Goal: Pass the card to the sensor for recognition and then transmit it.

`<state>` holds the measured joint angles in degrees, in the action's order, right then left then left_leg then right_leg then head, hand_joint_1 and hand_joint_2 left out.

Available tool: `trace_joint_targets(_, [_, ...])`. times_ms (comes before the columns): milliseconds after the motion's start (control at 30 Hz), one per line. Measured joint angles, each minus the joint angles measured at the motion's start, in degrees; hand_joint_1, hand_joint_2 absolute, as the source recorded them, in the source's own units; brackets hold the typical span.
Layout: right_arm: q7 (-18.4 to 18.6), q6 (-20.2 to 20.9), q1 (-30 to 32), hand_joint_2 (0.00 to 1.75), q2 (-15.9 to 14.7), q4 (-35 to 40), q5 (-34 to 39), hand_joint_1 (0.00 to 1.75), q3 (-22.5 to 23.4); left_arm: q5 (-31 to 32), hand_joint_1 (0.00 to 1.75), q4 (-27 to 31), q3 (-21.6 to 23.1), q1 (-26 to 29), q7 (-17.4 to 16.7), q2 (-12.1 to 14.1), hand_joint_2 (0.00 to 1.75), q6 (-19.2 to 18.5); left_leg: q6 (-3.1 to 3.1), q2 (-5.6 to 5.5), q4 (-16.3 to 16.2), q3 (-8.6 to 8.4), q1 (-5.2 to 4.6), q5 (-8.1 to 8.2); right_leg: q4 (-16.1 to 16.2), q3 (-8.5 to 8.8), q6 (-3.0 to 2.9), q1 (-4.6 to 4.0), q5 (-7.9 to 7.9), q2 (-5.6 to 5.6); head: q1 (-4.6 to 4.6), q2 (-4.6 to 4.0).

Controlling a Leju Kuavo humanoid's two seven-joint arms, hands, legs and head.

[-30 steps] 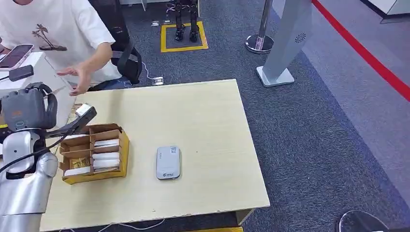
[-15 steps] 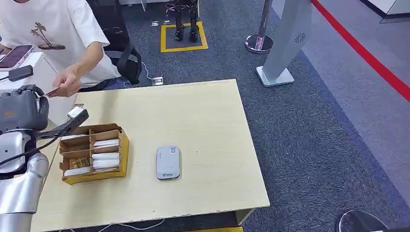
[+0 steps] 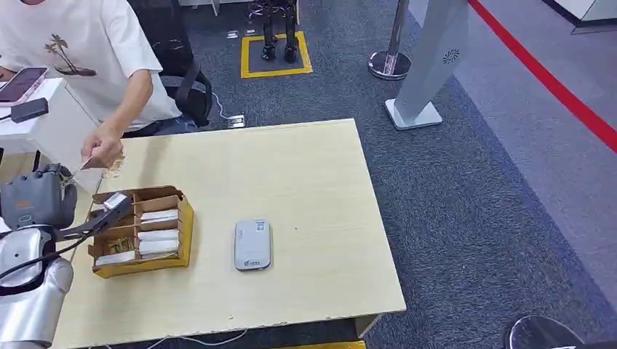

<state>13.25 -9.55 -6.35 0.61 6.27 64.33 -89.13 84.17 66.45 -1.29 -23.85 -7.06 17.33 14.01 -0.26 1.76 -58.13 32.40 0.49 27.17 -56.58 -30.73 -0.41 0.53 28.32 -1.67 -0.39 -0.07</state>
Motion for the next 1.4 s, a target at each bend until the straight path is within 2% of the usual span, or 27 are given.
trace_joint_targets(567, [0.4, 0.0, 0.1, 0.0, 0.0, -0.2, 1.2, 0.0, 0.0, -1.1, 0.0, 4.7, -1.7, 4.1, 0.3, -0.6, 1.75, 0.0, 0.0, -0.01, 0.0, 0.0, 0.0, -0.01, 0.0, 0.01, 0.0, 0.0, -0.01, -0.01, 0.0, 0.0])
trace_joint_targets(800, [0.4, 0.0, 0.2, 0.0, 0.0, -0.3, 2.2, 0.0, 0.0, -4.4, 0.0, 7.9, -1.9, 4.8, 2.6, -0.9, 1.75, -1.0, 0.0, -0.01, 0.0, 0.0, 0.01, -0.01, 0.0, 0.01, 0.0, 0.0, -0.01, -0.01, 0.0, 0.0])
trace_joint_targets(1000, [0.4, -0.3, 0.5, 0.0, 0.0, -0.3, 3.6, 0.0, 0.0, -6.8, 0.0, 12.5, -1.9, 7.5, 4.2, -0.9, 1.75, -6.2, 0.0, 0.0, 0.0, 0.0, 0.0, 0.0, 0.0, 0.0, -0.01, 0.0, -0.01, 0.0, 0.0, 0.0])
trace_joint_targets(1167, [0.6, -0.8, 0.8, 0.0, 0.0, -0.6, 4.8, 0.0, 0.1, -9.4, 0.0, 18.1, -1.9, 12.5, 4.8, -0.9, 1.75, -10.9, 0.0, 0.01, 0.0, 0.02, 0.0, 0.01, 0.0, -0.03, 0.0, 0.0, 0.01, 0.01, 0.0, 0.0])
trace_joint_targets(1267, [0.5, -1.3, 0.8, 0.0, 0.0, -0.8, 5.5, 0.0, 0.1, -10.2, 0.0, 21.1, -1.9, 15.7, 4.9, -0.9, 1.75, -12.3, 0.0, 0.04, 0.0, 0.02, 0.0, 0.02, 0.0, -0.04, 0.0, 0.0, 0.01, 0.03, 0.0, 0.0])
trace_joint_targets(1367, [-6.2, -2.7, 0.6, 0.0, 0.0, -0.8, 6.6, 0.0, 0.5, -11.0, 0.0, 26.2, -1.6, 18.0, 4.4, -0.1, 1.75, -14.3, -0.01, 0.01, 0.0, 0.15, 0.08, 0.0, 0.0, -0.14, -0.01, -0.08, 0.0, -0.01, 0.02, 0.0])
trace_joint_targets(1400, [-7.1, -2.9, 0.3, 0.0, 0.0, -0.8, 6.8, 0.0, 0.7, -11.2, 0.0, 27.8, -1.6, 18.3, 4.2, 0.3, 1.75, -15.5, -0.01, 0.01, 0.0, 0.14, 0.07, 0.0, 0.0, -0.12, -0.01, -0.08, 0.0, -0.01, 0.02, 0.0])
